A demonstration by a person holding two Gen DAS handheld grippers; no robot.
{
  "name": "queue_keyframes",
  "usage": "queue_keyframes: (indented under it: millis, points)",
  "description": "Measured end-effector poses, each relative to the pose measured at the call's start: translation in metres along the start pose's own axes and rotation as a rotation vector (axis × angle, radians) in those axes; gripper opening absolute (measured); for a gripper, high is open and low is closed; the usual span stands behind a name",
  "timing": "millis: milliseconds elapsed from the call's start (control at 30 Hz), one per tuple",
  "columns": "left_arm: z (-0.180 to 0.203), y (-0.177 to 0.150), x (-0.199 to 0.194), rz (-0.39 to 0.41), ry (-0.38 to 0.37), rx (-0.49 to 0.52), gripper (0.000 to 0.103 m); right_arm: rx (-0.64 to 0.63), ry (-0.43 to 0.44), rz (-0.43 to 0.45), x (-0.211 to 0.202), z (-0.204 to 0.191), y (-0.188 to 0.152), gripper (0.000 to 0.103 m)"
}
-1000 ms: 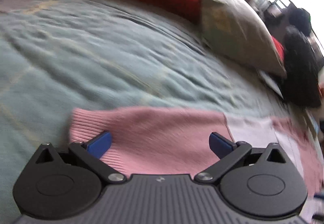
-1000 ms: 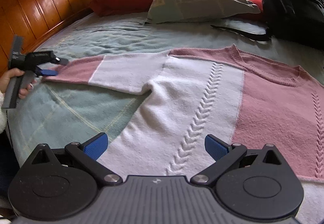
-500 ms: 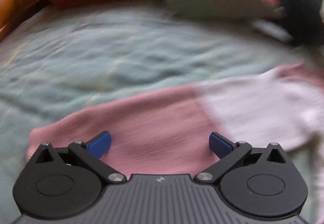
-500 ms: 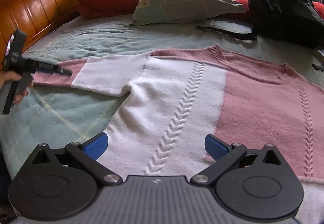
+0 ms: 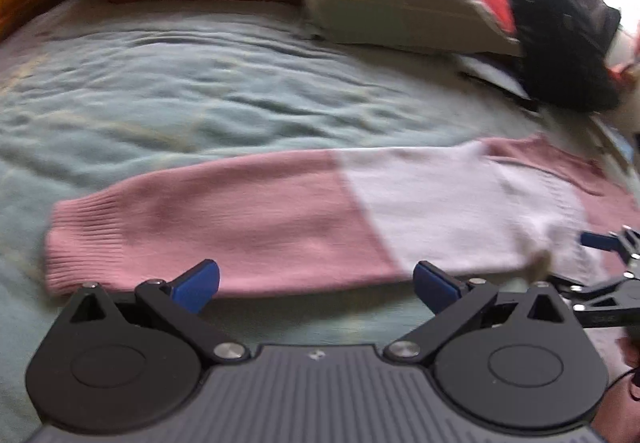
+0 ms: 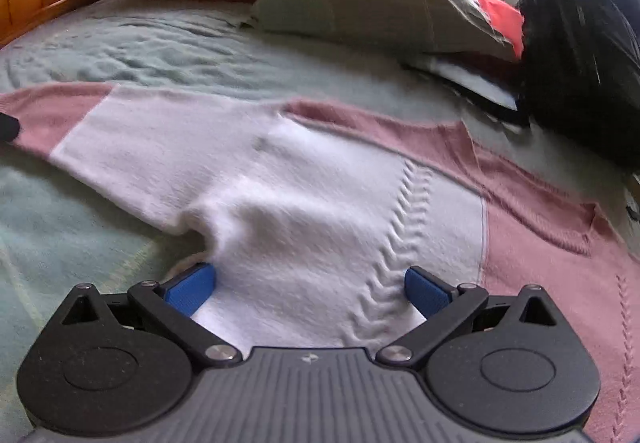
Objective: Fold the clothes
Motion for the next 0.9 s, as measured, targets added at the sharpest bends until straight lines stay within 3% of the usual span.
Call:
queue_keyframes:
  millis: [100, 400, 533, 633, 700, 800, 900]
  points:
    - [0.031, 0.006, 0.005, -0.005, -0.046, 0.06, 0.102, 0.046, 0.08, -0.035, -0.017, 0.014, -0.004, 0.103]
    - [0.157, 0.031, 0.043, -0.04, -0.301, 0.182, 0.102, 0.203, -0.022, -0.052, -0.095, 0.098, -0.078, 0.103]
    - [0.199, 0.042, 0.078, -0.083, -0.394, 0.132, 0.102, 0.293, -0.023, -0.049, -0.113, 0.124, -0.105, 0.103]
    - [0.216, 0.041, 0.11, -0.162, -0.454, 0.042, 0.102, 0.318, -0.017, -0.042, -0.118, 0.137, -0.115, 0.103]
    - [0.219, 0.037, 0.13, -0.207, -0.446, -0.003, 0.102, 0.32, -0.016, -0.033, -0.119, 0.145, -0.118, 0.103]
    - [0.209, 0.04, 0.151, -0.17, -0.325, -0.016, 0.102, 0.331, 0.003, -0.008, -0.12, 0.154, -0.119, 0.103]
    - [0.197, 0.056, 0.165, -0.105, -0.302, -0.062, 0.102, 0.35, 0.025, 0.015, -0.122, 0.164, -0.122, 0.103]
Point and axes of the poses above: each gripper's, at about its wrist camera, not at the fingertips, and x roughly the way its jaws point, z to its right, y to its top, the point moved 6 cm from there along x, roughly the way its jaws point, and after that the axes turned 7 degrees about -y, right-handed, at the moved point
